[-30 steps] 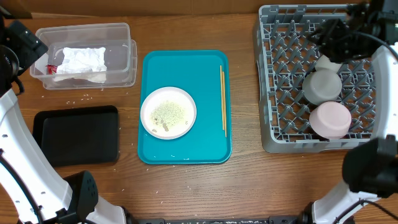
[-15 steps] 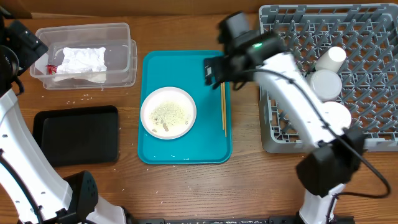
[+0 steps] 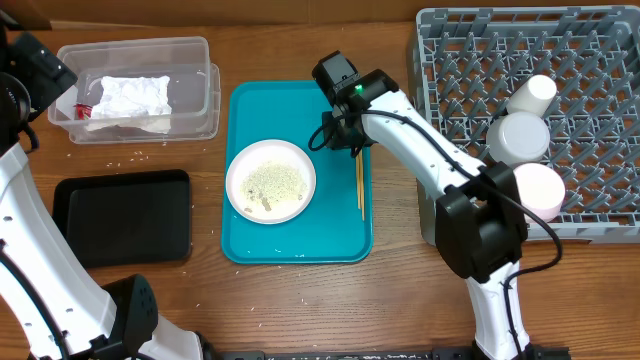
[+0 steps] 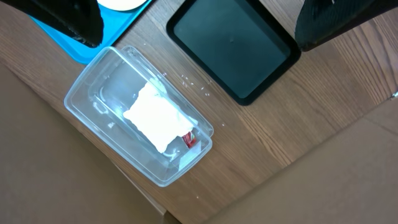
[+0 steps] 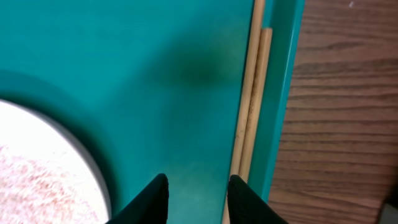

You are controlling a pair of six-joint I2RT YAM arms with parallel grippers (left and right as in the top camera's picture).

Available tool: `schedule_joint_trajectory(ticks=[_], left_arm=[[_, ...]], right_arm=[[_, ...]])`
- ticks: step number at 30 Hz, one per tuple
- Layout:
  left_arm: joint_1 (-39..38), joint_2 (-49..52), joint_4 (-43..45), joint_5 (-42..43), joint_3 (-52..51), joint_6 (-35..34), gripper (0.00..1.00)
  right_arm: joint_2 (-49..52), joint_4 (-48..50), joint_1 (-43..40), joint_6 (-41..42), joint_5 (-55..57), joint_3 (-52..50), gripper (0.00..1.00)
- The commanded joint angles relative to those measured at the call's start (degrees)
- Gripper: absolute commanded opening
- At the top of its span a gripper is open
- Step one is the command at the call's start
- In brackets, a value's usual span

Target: Sort waste into correct bins and load items into the dishwasher

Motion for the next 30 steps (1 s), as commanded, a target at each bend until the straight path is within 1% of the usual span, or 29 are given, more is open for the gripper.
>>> schedule_joint_trajectory(ticks=[1, 3, 8, 19, 23, 28, 30], left_arm=[[0.33, -0.13, 0.00, -0.76, 0.22, 0.44, 1.00], [0.33, -0.13, 0.00, -0.76, 0.22, 0.44, 1.00], [0.33, -0.13, 0.00, -0.76, 0.22, 0.44, 1.00], [0.33, -0.13, 0.00, -0.76, 0.22, 0.44, 1.00], [0.33, -0.13, 0.00, -0.76, 0.22, 0.44, 1.00], [0.33, -0.13, 0.00, -0.76, 0.22, 0.44, 1.00], [0.33, -0.13, 0.00, -0.76, 0.22, 0.44, 1.00]], right_arm=[[2.03, 0.46, -0.17, 1.14, 0.59, -0.09, 0.33], [3.04, 0.44, -0.20, 1.14, 0.59, -0.09, 0.33], [4.76, 0.66, -0.66, 1.07, 0.63, -0.11, 0.38], [5.11, 2.01, -3.08, 0.87, 0.07, -0.11, 0.40], [5.11, 2.29, -3.19, 0.90, -4.04, -0.11, 0.39], [5.14, 3.08, -2.60, 0.90, -3.96, -0.11, 0.38], [5.33, 3.08, -2.60, 0.92, -3.34, -0.11, 0.36]])
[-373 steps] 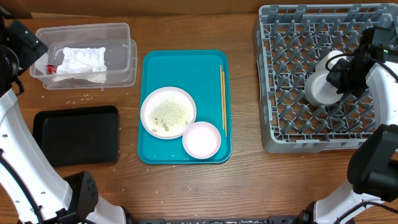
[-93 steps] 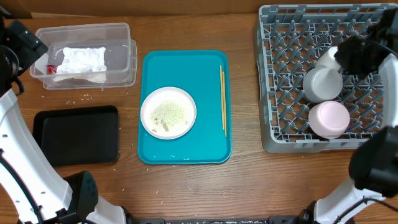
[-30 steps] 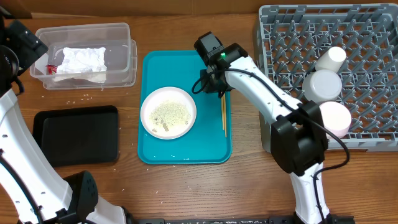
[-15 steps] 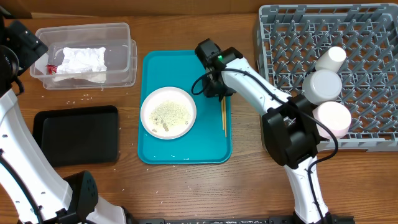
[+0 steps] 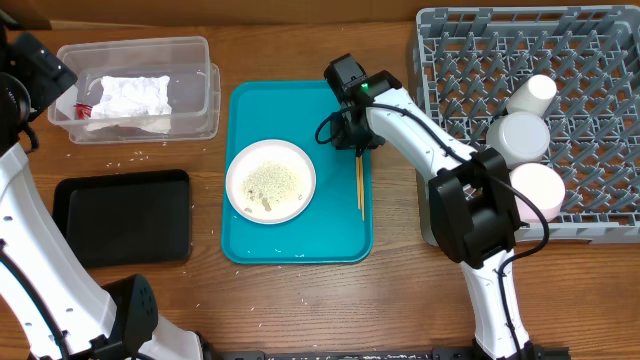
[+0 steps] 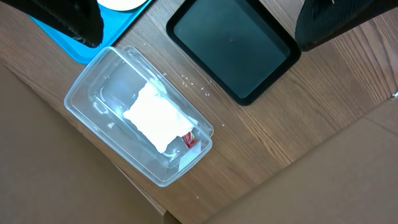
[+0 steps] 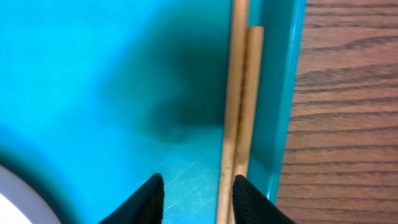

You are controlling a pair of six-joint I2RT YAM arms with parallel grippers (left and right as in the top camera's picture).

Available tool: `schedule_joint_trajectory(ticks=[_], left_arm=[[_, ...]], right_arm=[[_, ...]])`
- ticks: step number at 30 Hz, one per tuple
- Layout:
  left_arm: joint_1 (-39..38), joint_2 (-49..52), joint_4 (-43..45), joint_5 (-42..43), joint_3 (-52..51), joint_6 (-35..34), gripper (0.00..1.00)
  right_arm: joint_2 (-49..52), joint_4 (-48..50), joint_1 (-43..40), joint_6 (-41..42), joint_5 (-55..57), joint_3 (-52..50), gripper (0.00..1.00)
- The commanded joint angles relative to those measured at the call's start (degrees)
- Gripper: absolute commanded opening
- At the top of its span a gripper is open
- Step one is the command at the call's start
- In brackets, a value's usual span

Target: Sort waste into correct bins and load items into the dishwasher

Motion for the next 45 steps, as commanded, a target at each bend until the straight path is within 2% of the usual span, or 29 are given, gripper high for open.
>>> schedule_joint_trajectory(ticks=[1, 30, 39, 45], left_arm=[[0.33, -0.13, 0.00, -0.79, 0.22, 0.44, 1.00], [0.33, -0.13, 0.00, -0.79, 0.22, 0.44, 1.00], [0.33, -0.13, 0.00, -0.79, 0.22, 0.44, 1.00], [0.33, -0.13, 0.00, -0.79, 0.22, 0.44, 1.00]], right_arm=[[0.59, 0.22, 0.37, 0.17, 0.31, -0.09, 0.36], [2.80, 1.44, 0.44, 0.17, 1.49, -0.09, 0.37], [3.08, 1.97, 0.52, 0.15, 1.73, -0.09, 0.41], [3.93, 1.53, 0.52, 0.17, 0.39, -0.11, 0.39]])
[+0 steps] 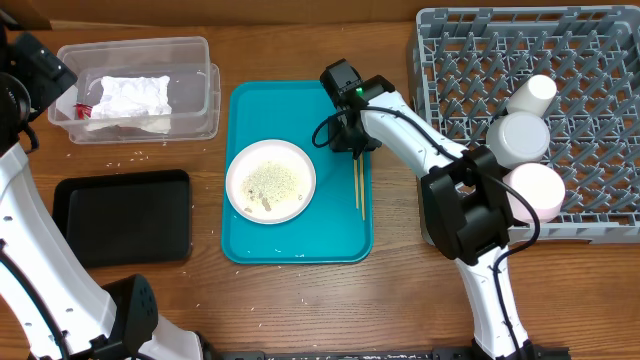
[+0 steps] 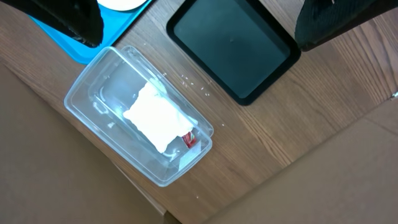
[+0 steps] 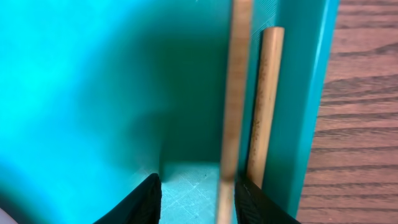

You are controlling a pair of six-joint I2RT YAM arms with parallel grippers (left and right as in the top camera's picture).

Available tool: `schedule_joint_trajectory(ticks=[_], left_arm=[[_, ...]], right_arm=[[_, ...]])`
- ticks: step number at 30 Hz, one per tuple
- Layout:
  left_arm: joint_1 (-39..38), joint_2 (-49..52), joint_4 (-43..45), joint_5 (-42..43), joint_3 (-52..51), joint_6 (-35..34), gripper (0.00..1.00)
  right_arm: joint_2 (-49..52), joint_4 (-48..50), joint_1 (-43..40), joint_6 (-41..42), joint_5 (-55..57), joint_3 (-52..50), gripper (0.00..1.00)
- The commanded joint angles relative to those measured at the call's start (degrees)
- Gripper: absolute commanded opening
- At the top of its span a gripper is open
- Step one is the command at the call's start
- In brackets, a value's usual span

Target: Sort waste into correct bins and load items into the dishwasher

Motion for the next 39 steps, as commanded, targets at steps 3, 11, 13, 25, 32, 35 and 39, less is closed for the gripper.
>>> schedule_joint_trajectory(ticks=[3, 11, 13, 25, 32, 35, 39], left_arm=[[0.33, -0.13, 0.00, -0.79, 0.22, 0.44, 1.00], [0.33, -0.13, 0.00, -0.79, 0.22, 0.44, 1.00], [0.33, -0.13, 0.00, -0.79, 0.22, 0.44, 1.00], [0.33, -0.13, 0.00, -0.79, 0.22, 0.44, 1.00], [0.33, -0.13, 0.00, -0.79, 0.22, 0.44, 1.00], [0.33, -0.13, 0.00, -0.79, 0.22, 0.44, 1.00], [0.33, -0.13, 0.00, -0.79, 0.22, 0.44, 1.00]], right_arm=[[1.55, -0.09, 0.66, 0.20, -1.81, -0.24, 0.33], [1.55, 0.46, 2.29, 0.61, -1.84, -4.63, 0.09], [1.53, 0.15, 2.40, 0.63, -2.12, -4.31, 0.04], [1.42, -15.39, -4.13, -1.03, -2.47, 22.60, 0.04], [1.42, -24.02, -14.58, -11.45, -4.33, 40.13, 0.04], [1.42, -25.64, -18.88, -15.58, -7.45, 41.46, 0.04], [1.44, -26.34, -23.23, -20.02, -10.54, 39.85, 0.04]])
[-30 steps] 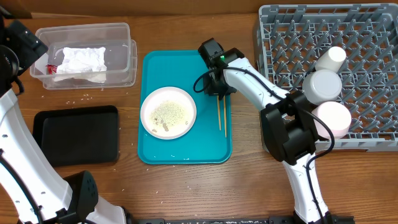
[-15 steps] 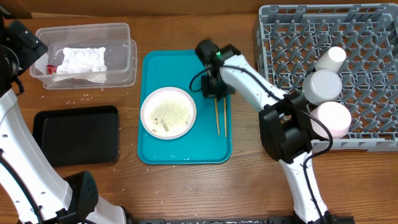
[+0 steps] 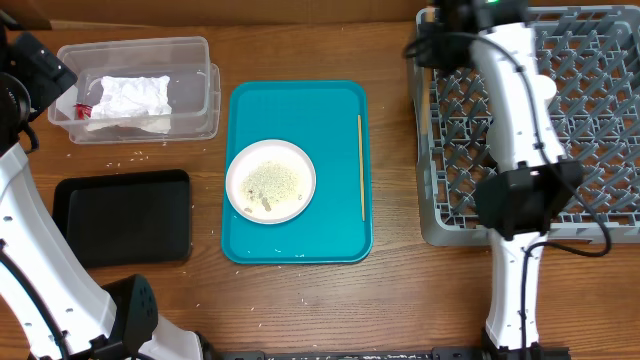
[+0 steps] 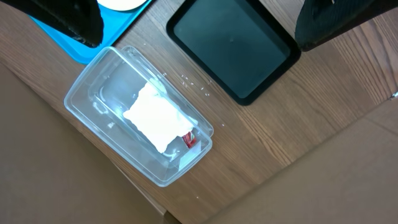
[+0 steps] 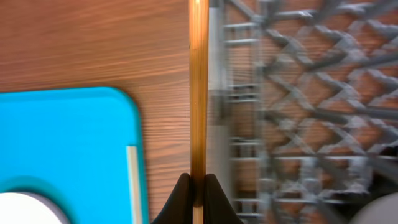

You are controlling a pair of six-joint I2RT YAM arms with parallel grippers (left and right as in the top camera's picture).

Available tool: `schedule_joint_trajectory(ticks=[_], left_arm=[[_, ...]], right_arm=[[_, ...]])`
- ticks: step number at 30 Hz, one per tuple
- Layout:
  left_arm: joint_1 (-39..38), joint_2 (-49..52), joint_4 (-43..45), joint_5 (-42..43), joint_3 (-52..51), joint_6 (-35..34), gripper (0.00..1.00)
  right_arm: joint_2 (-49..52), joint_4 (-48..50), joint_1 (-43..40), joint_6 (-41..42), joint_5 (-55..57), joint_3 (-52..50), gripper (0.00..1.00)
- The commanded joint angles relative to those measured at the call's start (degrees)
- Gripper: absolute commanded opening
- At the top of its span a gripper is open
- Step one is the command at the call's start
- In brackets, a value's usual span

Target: Sort waste into correct bins and load items into the dishwasher

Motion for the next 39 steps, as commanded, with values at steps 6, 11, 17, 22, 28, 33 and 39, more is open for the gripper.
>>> schedule_joint_trajectory(ticks=[6, 11, 17, 22, 28, 33, 39], left_arm=[[0.33, -0.13, 0.00, -0.76, 0.22, 0.44, 1.00], [0.33, -0.13, 0.00, -0.76, 0.22, 0.44, 1.00], [0.33, -0.13, 0.00, -0.76, 0.22, 0.44, 1.00], [0.33, -0.13, 0.00, -0.76, 0.22, 0.44, 1.00], [0.33, -0.13, 0.00, -0.76, 0.22, 0.44, 1.00], [0.33, -0.13, 0.00, -0.76, 0.22, 0.44, 1.00], [0.33, -0.13, 0.00, -0.76, 0.22, 0.44, 1.00]], right_arm=[[-1.11, 0.22, -2.95, -8.35, -3.67, -4.31, 0.04], [-1.11, 0.20, -3.08, -8.31, -3.48, -8.24, 0.04], [-1.11, -0.46, -3.08, -8.31, -3.45, -10.84, 0.09], [-1.14, -2.75, -3.08, -6.43, -3.48, -10.45, 0.31], [-1.14, -9.97, -3.06, -2.97, -4.76, -5.86, 0.43], [-2.12, -12.70, -1.64, -3.10, -20.02, -3.13, 0.43], [-2.51, -12.70, 4.28, -1.53, -22.49, -3.30, 0.46]])
